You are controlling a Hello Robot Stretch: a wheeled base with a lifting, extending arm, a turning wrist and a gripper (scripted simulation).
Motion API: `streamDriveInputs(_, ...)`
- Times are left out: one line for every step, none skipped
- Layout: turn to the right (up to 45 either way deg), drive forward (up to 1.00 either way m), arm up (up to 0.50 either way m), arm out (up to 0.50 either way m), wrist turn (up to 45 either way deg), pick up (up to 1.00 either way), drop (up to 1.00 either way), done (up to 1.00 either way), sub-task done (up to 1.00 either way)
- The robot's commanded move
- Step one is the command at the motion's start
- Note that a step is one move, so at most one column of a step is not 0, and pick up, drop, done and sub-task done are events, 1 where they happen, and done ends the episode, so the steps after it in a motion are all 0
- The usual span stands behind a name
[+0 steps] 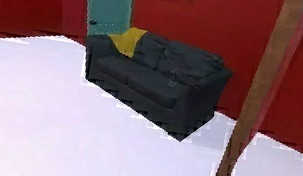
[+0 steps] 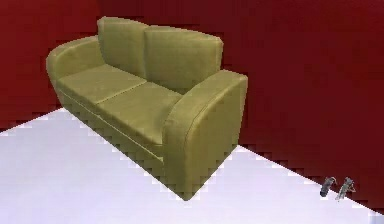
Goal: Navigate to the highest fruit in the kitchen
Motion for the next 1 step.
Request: streamDriveInputs(-30.0,0.00,0.00,0.00,0.0,0.00,0.00,0.00,0.00)
